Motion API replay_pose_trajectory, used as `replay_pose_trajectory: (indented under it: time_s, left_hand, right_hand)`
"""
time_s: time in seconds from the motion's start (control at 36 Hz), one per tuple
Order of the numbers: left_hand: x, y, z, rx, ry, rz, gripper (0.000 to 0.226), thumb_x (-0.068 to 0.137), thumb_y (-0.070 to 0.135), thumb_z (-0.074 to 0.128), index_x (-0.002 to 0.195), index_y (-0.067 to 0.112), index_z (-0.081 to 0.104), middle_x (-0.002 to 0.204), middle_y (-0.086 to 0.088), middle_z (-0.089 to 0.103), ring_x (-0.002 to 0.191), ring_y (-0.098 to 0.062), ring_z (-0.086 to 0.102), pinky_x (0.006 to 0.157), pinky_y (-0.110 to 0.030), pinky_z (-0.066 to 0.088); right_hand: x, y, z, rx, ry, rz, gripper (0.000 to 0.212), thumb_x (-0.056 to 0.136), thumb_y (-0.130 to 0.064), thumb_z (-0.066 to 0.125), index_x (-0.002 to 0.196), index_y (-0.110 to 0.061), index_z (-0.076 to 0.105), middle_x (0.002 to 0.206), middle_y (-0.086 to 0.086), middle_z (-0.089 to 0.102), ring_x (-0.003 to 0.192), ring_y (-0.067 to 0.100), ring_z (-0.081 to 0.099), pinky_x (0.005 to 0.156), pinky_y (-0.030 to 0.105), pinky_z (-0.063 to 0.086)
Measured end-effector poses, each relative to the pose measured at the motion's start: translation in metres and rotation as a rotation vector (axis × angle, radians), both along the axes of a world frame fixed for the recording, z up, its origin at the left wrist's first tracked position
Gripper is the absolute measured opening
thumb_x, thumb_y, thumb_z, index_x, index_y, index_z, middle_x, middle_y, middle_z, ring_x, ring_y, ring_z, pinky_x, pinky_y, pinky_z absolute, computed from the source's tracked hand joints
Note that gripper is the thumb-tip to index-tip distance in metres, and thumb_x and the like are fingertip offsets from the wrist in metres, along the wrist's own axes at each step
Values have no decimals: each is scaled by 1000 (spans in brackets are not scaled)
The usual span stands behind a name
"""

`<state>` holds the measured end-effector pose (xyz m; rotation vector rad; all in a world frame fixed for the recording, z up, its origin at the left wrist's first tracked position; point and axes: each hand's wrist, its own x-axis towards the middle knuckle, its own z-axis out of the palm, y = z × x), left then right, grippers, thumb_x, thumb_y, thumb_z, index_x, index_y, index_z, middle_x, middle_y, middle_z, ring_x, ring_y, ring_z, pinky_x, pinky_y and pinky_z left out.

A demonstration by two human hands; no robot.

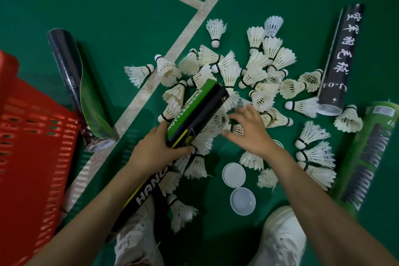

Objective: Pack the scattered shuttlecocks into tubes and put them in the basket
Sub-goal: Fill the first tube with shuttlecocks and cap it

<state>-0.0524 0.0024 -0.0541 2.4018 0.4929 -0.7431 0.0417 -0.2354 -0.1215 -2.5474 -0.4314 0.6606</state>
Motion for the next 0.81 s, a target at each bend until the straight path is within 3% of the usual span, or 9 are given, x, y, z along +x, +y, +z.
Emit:
replay_pose_trajectory:
  time_s: [0.08,0.19,0.28,0.39,0.44,0.53,0.67,0.75,0.81]
  left_hand:
    - [1,1,-1,-66,14,26,101,74,62,69,151,20,19,152,-6,35,131,-25,42,97,-32,39]
    - [2,-2,0,-66,23,5,103,72,65,69,151,20,20,151,-6,36,130,-25,42,99,-34,41]
    - [5,2,2,-73,19,76,99,72,63,71,148,19,26,144,-6,44,122,-26,49,95,-39,45]
    - [8,16,8,-71,-55,167,75,67,67,71,121,22,45,103,-1,62,82,-17,59,68,-36,50]
    - [8,22,11,-56,-45,167,92,63,71,69,133,19,40,111,-3,59,87,-20,56,66,-34,43]
    - [12,28,15,-38,6,155,121,53,78,62,148,15,24,127,-10,54,99,-25,54,77,-35,44]
    - [10,28,15,37,13,123,107,68,70,67,148,14,24,142,-11,45,117,-29,50,90,-38,45]
    - [7,27,13,104,9,40,99,73,69,65,146,15,25,142,-11,44,120,-30,48,92,-40,46]
    - [5,25,12,114,8,2,96,73,68,65,145,18,27,137,-9,47,115,-28,50,88,-38,46]
  right_hand:
    - [-9,-4,-9,-182,-85,142,76,79,-56,65,143,-25,38,155,4,23,146,24,-1,117,42,-2]
    - [-17,3,-17,-77,-252,81,87,75,-38,77,145,-25,27,147,9,35,143,28,9,115,57,6]
    - [-16,12,-21,-30,-396,151,83,65,-22,84,134,-26,38,137,14,47,135,29,17,107,66,15]
    - [-9,19,-25,65,-380,146,66,62,-15,84,122,-17,57,127,14,54,132,30,25,107,65,23]
    - [-9,21,-24,105,-329,139,61,66,-17,82,122,-10,58,129,13,55,135,33,29,110,60,22]
    - [-13,23,-16,208,-200,74,56,74,-16,77,123,-4,52,126,13,54,124,30,44,108,32,25]
    - [-20,28,-5,397,-105,-193,48,75,-18,75,105,-14,38,98,7,55,85,25,57,69,39,49]
    - [-12,27,7,616,-62,-436,70,78,-8,71,130,-28,29,112,-4,51,95,19,61,81,32,54]
    - [-2,26,17,754,-25,-568,70,80,-12,69,128,-47,32,127,-5,47,109,20,58,87,29,52]
